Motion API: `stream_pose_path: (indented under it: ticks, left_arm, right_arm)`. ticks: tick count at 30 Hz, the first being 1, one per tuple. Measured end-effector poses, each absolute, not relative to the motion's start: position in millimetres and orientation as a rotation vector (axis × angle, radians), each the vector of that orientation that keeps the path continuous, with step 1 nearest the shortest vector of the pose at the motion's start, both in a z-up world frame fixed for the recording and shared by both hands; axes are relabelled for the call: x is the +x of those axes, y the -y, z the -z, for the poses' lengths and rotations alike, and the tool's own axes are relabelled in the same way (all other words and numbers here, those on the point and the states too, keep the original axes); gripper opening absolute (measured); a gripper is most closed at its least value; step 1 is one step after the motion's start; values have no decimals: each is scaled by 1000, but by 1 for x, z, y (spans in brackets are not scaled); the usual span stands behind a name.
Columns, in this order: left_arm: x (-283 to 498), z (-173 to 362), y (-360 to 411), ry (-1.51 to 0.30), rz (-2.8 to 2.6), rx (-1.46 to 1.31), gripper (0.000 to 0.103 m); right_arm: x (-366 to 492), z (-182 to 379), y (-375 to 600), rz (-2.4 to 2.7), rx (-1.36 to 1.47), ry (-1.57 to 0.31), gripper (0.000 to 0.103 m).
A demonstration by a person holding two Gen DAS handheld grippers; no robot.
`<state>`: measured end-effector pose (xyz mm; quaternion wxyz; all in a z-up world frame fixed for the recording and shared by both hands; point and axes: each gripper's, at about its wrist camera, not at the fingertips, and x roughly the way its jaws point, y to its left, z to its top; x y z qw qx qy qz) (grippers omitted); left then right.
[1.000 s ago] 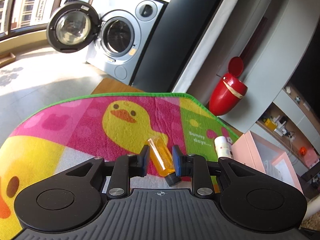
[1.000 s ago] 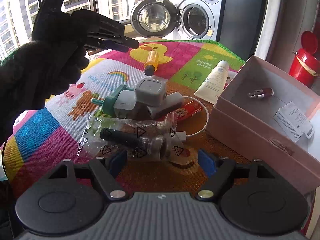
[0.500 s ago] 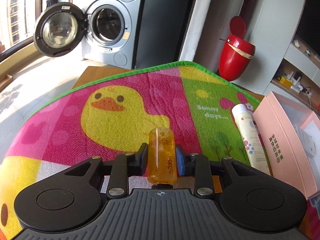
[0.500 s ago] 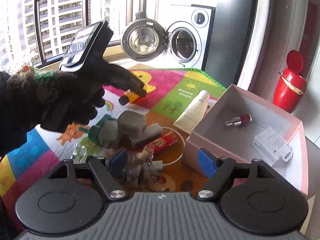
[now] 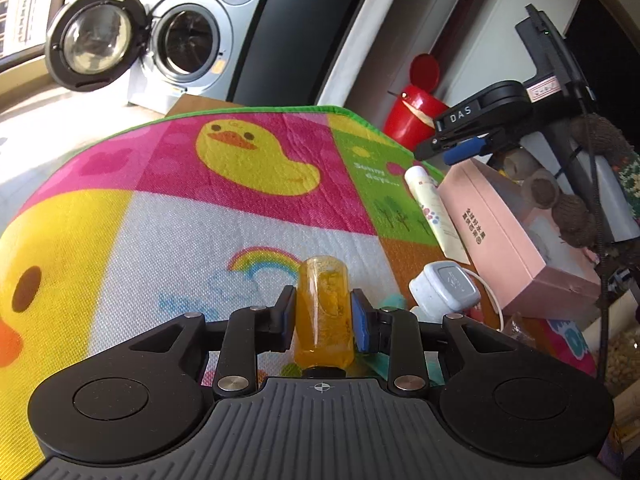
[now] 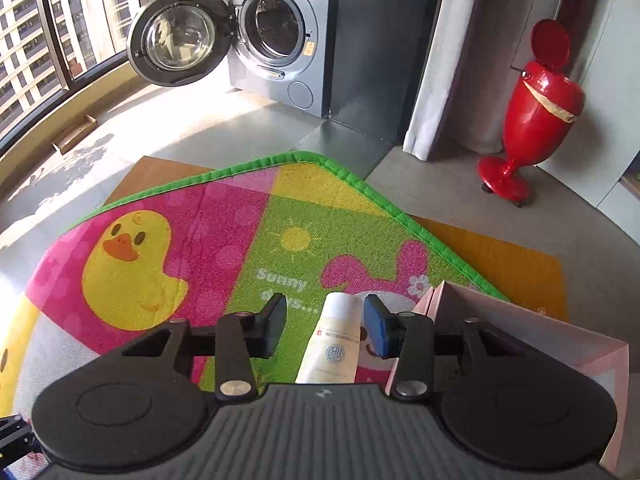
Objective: Organize rigid objects
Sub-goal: 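Grasp the amber bottle with the left gripper while the right grasps the white lotion tube, then place the amber bottle into the pink box with the left gripper while the right lifts the tube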
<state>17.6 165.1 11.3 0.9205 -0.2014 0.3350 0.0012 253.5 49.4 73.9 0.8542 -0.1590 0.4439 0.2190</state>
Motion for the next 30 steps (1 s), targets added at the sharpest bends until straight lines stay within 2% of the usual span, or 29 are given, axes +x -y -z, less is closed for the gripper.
stream_pose_path:
  ticks: [3, 7, 13, 16, 22, 24, 25, 30]
  left_arm:
    - [14, -9, -168, -680, 16, -428, 33]
    - [11, -5, -172, -655, 39, -450, 33]
    - [8, -1, -176, -635, 45, -477, 33]
    - [8, -1, -175, -634, 40, -477, 33]
    - [7, -2, -173, -632, 18, -494, 33]
    - [7, -4, -171, -643, 4, -498, 33]
    - [7, -6, -169, -648, -5, -492, 33]
    - [5, -8, -159, -644, 4, -411, 32]
  right_arm:
    - [267, -51, -66, -390, -431, -933, 43]
    - [275, -35, -70, -388, -415, -1017, 42]
    - [237, -50, -68, -680, -306, -1087, 40]
    - [215, -51, -73, -678, -420, -997, 54]
    - [211, -29, -78, -644, -483, -996, 54]
    - [209, -33, -77, -671, -473, -1009, 36]
    - [206, -35, -76, -686, -460, -1021, 24]
    - [178, -55, -66, -758, -399, -998, 21]
